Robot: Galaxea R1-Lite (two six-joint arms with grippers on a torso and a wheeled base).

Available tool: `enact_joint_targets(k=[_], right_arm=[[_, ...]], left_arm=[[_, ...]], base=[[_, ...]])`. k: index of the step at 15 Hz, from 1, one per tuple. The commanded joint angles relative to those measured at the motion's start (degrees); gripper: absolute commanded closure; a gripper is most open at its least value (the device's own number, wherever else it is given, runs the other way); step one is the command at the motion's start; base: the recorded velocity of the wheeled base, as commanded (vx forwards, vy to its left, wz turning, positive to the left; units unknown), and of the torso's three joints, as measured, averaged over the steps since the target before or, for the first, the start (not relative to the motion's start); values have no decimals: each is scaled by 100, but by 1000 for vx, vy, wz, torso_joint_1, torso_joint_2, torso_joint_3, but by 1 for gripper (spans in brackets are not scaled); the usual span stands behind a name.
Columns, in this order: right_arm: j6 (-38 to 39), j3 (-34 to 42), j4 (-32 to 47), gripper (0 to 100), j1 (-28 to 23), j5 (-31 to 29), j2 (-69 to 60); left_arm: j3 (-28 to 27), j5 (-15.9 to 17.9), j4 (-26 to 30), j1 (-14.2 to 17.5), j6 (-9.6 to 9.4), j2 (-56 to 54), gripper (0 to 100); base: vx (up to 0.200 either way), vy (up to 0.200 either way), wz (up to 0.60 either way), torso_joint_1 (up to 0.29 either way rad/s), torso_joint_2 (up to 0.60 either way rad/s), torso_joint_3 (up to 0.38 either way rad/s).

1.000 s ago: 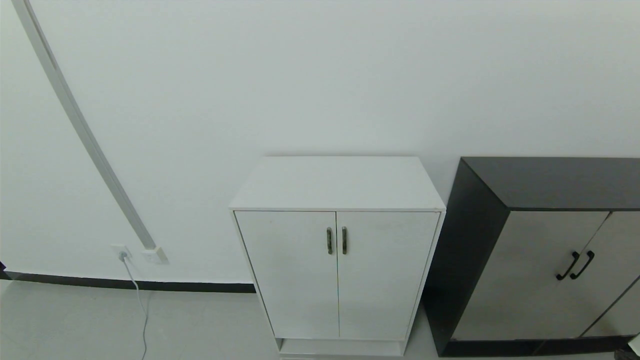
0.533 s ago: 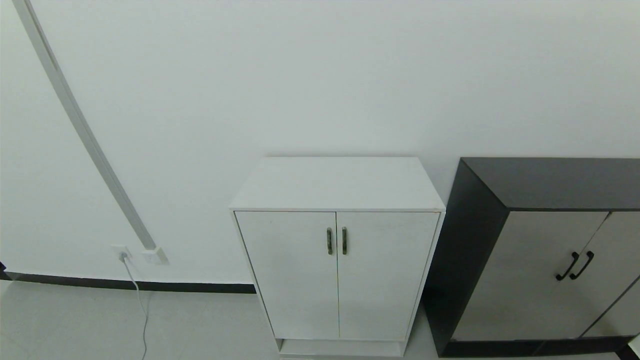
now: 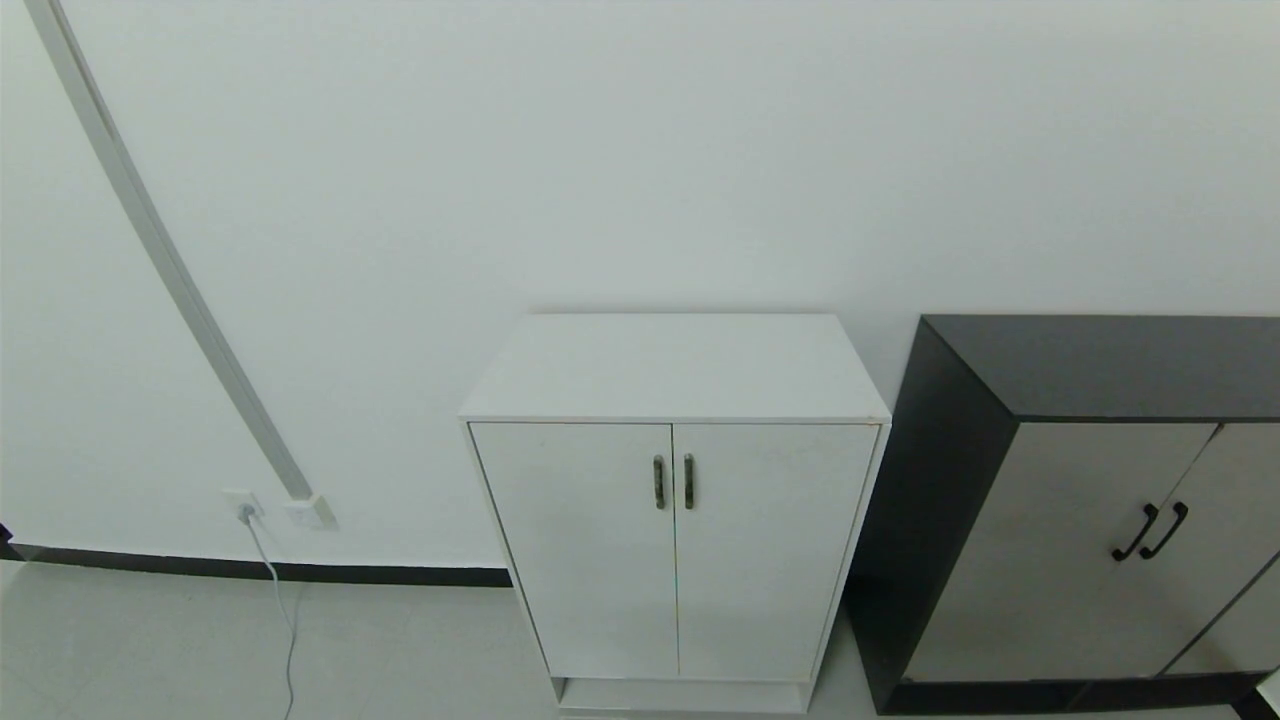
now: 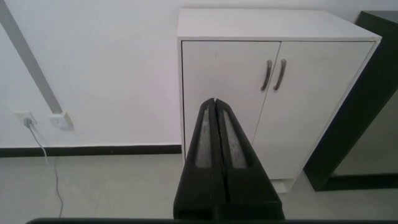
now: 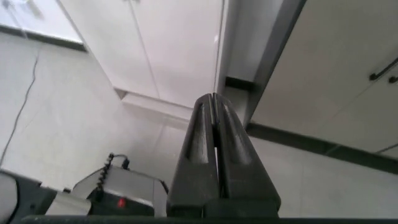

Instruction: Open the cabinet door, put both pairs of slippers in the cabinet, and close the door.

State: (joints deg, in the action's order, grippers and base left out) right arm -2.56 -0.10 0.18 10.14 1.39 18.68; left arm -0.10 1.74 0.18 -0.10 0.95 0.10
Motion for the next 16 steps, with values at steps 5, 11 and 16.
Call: enact_joint_targets(k=[5, 11, 16], right_arm=[[-8, 1, 8, 100, -707, 2, -1147], [1, 10, -1, 100, -953, 2, -1727], [467, 10, -36, 100, -1014, -60, -1868]], left_arm=[[1, 1, -1, 1, 2, -1, 100], [1, 1, -1, 1, -7, -1, 100], [1, 1, -9, 1, -34, -1, 100]], base=[[0, 0, 0, 0, 0, 0], [0, 0, 0, 0, 0, 0], [0, 0, 0, 0, 0, 0]])
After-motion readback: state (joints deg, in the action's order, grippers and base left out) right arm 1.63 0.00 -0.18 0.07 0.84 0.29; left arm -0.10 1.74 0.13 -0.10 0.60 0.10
